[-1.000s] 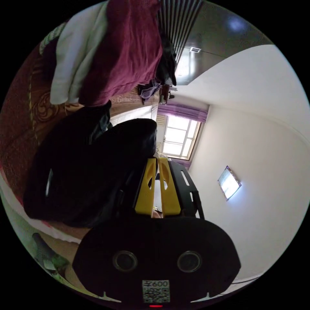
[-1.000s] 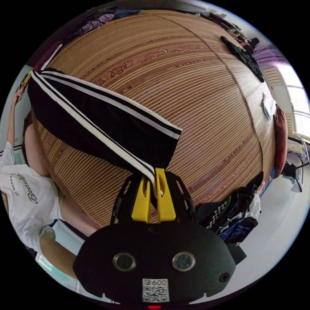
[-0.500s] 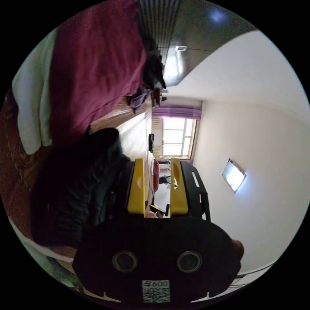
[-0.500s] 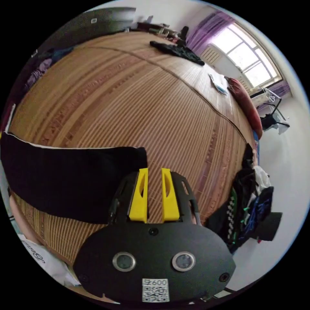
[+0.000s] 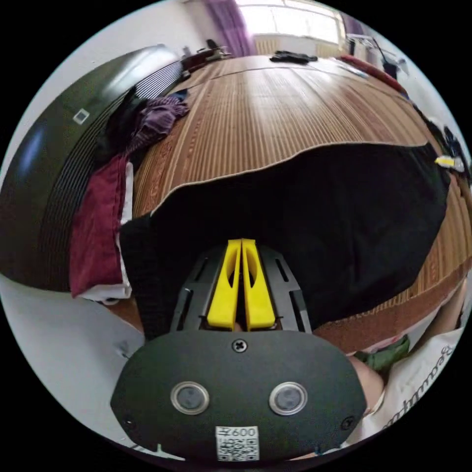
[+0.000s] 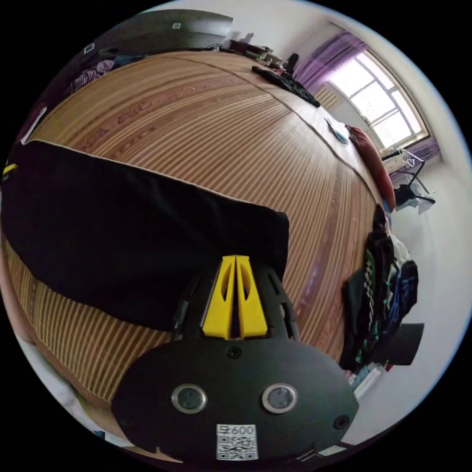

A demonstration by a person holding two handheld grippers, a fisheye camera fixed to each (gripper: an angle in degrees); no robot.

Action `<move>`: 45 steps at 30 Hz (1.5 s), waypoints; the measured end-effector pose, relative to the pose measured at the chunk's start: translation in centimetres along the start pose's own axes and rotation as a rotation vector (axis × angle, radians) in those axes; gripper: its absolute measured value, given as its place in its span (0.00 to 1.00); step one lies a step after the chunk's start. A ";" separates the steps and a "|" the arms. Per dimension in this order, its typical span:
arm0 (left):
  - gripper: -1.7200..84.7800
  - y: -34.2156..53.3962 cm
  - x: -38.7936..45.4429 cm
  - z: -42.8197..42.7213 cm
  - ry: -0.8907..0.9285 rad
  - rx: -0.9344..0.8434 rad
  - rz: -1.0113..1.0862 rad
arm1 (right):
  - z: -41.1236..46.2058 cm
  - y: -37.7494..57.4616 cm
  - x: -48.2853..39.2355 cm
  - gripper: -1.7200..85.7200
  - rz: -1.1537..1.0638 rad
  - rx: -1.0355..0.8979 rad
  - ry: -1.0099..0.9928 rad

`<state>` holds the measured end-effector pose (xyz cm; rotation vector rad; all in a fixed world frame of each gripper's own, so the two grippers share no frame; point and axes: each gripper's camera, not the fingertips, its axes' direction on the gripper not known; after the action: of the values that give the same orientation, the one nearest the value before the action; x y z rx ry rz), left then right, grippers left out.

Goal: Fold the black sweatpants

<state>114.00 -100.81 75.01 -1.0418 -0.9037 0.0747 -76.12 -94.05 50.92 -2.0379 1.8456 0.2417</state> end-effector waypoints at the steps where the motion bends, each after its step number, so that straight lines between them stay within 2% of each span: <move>1: 0.03 0.4 2.2 1.9 -0.011 0.000 0.054 | -1.0 3.1 -0.2 0.01 0.026 -0.027 0.004; 3: 0.03 1.4 4.8 4.8 0.013 -0.011 0.124 | -2.6 8.3 -0.9 0.01 0.036 -0.071 0.000; 5: 0.03 3.3 6.7 8.7 0.137 -0.014 0.171 | -4.8 15.1 -1.3 0.01 0.066 -0.140 -0.014; 7: 0.03 4.8 6.4 12.2 0.202 0.024 0.135 | -6.4 19.8 -1.5 0.01 0.089 -0.118 -0.005; 9: 0.03 6.5 4.2 15.1 0.245 0.102 0.005 | -8.2 23.6 -0.7 0.01 0.158 -0.041 -0.059; 11: 0.03 10.3 -0.1 16.5 0.360 0.301 -0.224 | -9.9 27.9 1.9 0.01 0.346 0.073 -0.232; 13: 0.03 12.4 -2.2 18.1 0.415 0.392 -0.342 | -11.3 31.3 3.6 0.01 0.460 0.178 -0.356; 15: 0.03 12.2 -2.6 21.1 0.357 0.348 -0.307 | -14.2 34.8 3.4 0.01 0.551 0.376 -0.283; 16: 0.03 11.7 -2.4 24.0 0.273 0.320 -0.263 | -16.0 36.7 2.6 0.01 0.612 0.463 -0.197; 17: 0.03 11.2 -2.3 28.0 0.195 0.285 -0.228 | -16.2 37.3 2.1 0.01 0.621 0.395 -0.181; 19: 0.03 10.5 -2.4 35.8 0.127 0.189 -0.225 | -14.7 37.3 0.6 0.01 0.481 0.206 -0.205; 20: 0.03 10.7 -2.0 39.7 0.087 0.186 -0.208 | -15.8 38.7 -0.3 0.01 0.449 0.256 -0.176; 22: 0.03 10.7 -0.7 42.6 -0.023 0.200 -0.190 | -16.9 40.0 -0.6 0.01 0.463 0.236 -0.204; 25: 0.03 9.9 1.3 46.8 -0.176 0.102 -0.111 | -18.8 42.3 -2.1 0.01 0.430 0.247 -0.186; 27: 0.03 11.9 1.1 46.7 -0.212 0.175 -0.155 | -21.1 43.8 -4.1 0.01 0.411 0.247 -0.100; 28: 0.03 14.7 1.2 45.4 -0.237 0.292 -0.204 | -23.6 45.6 -5.9 0.01 0.444 0.293 0.022; 30: 0.04 19.5 3.5 43.9 -0.259 0.418 -0.127 | -28.6 49.7 -9.6 0.01 0.499 0.506 0.167; 32: 0.04 27.3 11.0 43.6 -0.410 0.504 0.191 | -34.6 55.4 -16.0 0.01 0.467 0.812 0.203; 33: 0.05 29.5 12.7 43.9 -0.446 0.515 0.230 | -35.8 56.5 -17.7 0.01 0.440 0.859 0.181; 35: 0.06 37.2 17.8 44.6 -0.355 0.542 0.344 | -39.3 59.0 -23.9 0.01 0.295 0.910 0.046; 38: 0.09 43.2 20.3 47.2 -0.192 0.508 0.295 | -41.9 60.4 -31.9 0.03 0.100 0.891 -0.095; 43: 0.13 46.3 19.2 54.3 -0.030 0.383 0.137 | -44.3 63.4 -40.5 0.04 0.128 0.922 -0.178; 45: 0.13 46.5 17.9 56.9 -0.026 0.341 0.097 | -45.1 64.9 -41.8 0.04 0.121 0.931 -0.228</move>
<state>103.32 -27.25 61.03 -0.7666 -0.8288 0.3132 -150.75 -77.38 97.24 -1.2015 1.5117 -0.2998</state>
